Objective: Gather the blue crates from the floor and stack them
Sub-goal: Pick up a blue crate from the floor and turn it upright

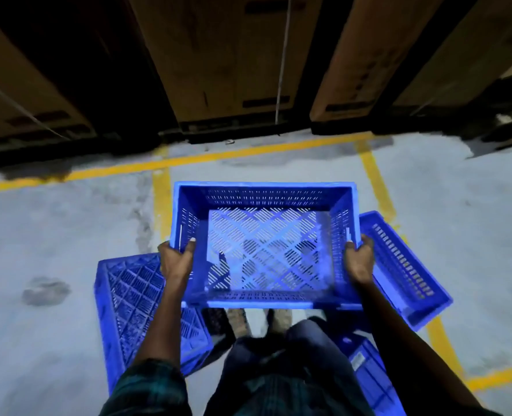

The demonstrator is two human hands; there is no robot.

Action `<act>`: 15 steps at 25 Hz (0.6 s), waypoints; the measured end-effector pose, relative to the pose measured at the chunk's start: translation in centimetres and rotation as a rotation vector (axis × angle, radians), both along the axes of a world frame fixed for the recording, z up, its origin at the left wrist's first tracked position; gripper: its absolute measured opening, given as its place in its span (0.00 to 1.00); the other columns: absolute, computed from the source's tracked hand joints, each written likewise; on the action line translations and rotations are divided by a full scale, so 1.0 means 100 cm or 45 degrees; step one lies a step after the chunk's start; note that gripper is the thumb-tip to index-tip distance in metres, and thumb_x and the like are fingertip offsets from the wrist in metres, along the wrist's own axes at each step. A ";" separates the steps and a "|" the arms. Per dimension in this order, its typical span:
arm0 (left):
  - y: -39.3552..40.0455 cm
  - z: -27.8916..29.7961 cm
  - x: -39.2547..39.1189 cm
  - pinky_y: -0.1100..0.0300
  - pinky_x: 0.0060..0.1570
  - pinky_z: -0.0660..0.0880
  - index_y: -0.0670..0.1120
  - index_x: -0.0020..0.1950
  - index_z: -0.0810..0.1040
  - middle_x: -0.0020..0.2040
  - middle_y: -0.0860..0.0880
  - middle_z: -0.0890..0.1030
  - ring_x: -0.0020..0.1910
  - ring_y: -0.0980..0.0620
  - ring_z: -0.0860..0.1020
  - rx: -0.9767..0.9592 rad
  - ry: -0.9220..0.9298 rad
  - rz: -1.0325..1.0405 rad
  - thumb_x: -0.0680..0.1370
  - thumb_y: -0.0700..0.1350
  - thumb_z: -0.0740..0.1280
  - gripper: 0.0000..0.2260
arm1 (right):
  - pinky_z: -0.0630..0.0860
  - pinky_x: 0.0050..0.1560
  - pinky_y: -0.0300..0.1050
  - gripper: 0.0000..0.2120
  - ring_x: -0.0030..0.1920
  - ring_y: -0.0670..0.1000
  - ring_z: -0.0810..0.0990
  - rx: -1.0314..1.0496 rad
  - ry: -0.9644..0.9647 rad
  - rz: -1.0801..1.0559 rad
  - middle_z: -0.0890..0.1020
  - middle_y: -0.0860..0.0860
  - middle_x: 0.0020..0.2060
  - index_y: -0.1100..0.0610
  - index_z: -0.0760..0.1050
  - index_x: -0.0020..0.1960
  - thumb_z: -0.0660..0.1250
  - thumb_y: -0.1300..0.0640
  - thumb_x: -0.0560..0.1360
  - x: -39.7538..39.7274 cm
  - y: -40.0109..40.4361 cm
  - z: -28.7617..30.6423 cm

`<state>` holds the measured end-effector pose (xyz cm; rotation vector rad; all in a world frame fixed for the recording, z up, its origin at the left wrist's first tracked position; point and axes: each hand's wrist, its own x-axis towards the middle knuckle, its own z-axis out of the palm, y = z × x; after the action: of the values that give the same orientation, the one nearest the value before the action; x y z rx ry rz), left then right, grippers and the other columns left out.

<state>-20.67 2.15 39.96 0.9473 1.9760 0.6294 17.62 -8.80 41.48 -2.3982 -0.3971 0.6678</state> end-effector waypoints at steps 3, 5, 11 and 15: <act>0.042 0.008 0.006 0.51 0.49 0.74 0.41 0.62 0.70 0.53 0.42 0.79 0.50 0.42 0.79 -0.008 0.048 0.076 0.71 0.57 0.72 0.28 | 0.75 0.56 0.56 0.18 0.55 0.65 0.80 -0.015 0.044 0.007 0.81 0.64 0.54 0.57 0.68 0.64 0.64 0.55 0.76 0.007 0.047 -0.005; 0.070 0.007 0.015 0.51 0.47 0.76 0.43 0.58 0.73 0.50 0.42 0.82 0.47 0.41 0.81 0.017 0.072 0.106 0.70 0.59 0.72 0.25 | 0.76 0.56 0.57 0.18 0.55 0.65 0.80 0.001 0.088 0.063 0.81 0.63 0.55 0.56 0.68 0.64 0.64 0.54 0.76 0.019 0.086 -0.010; 0.153 -0.015 0.030 0.45 0.53 0.79 0.46 0.54 0.73 0.49 0.43 0.83 0.47 0.41 0.82 0.016 -0.020 0.319 0.66 0.62 0.71 0.26 | 0.76 0.56 0.60 0.18 0.53 0.66 0.80 -0.028 0.146 0.256 0.81 0.63 0.54 0.56 0.67 0.63 0.64 0.53 0.75 0.053 0.219 -0.010; 0.232 -0.040 0.035 0.49 0.50 0.80 0.41 0.54 0.77 0.49 0.40 0.84 0.47 0.41 0.83 -0.070 -0.065 0.319 0.66 0.59 0.73 0.26 | 0.74 0.59 0.56 0.19 0.57 0.66 0.79 -0.031 0.090 0.303 0.80 0.64 0.57 0.60 0.67 0.65 0.64 0.54 0.77 0.068 0.319 -0.016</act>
<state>-17.22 25.36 35.92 0.6491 2.0722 0.7259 24.39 23.10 39.91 -2.3633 -0.6549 0.8638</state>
